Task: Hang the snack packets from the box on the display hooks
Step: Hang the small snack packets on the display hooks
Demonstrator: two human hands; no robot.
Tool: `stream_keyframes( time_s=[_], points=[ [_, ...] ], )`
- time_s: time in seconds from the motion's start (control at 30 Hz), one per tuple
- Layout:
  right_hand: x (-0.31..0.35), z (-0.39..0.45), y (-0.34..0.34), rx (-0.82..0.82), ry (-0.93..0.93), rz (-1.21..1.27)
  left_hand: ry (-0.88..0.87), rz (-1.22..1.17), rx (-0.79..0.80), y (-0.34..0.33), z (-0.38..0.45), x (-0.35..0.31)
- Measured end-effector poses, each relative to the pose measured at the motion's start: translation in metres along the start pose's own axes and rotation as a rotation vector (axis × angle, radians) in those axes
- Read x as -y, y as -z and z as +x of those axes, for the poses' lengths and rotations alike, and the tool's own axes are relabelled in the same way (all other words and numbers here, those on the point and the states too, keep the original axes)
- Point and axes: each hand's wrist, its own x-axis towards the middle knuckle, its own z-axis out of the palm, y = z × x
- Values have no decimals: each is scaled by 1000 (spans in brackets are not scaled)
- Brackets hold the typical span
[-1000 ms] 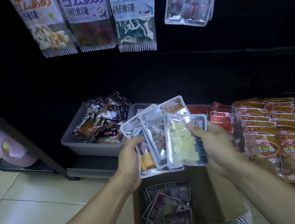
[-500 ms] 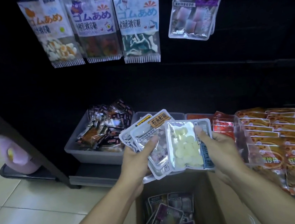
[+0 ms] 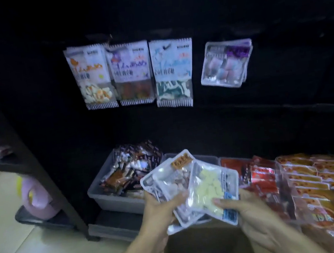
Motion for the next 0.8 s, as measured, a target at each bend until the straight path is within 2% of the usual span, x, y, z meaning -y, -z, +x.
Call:
stream_keyframes(
  time_s=[0.2,0.37,0.53,0.67,0.8],
  points=[
    [42,-23,-5,143,144,-58,-106,3,-19,-7,-29,-56],
    [92,-64,-10,42,244,-11,-194,-20,-34,-10,-51,-104],
    [148,-105,-9,-22,438,-26,-288,4,31,-16,-77,-140],
    [188,-123,2,-106,590,8,-298,65,60,-35,-95,-166],
    [226,-140,16,-100,672,55,-365,89,127,-61,-101,-185]
  ],
)
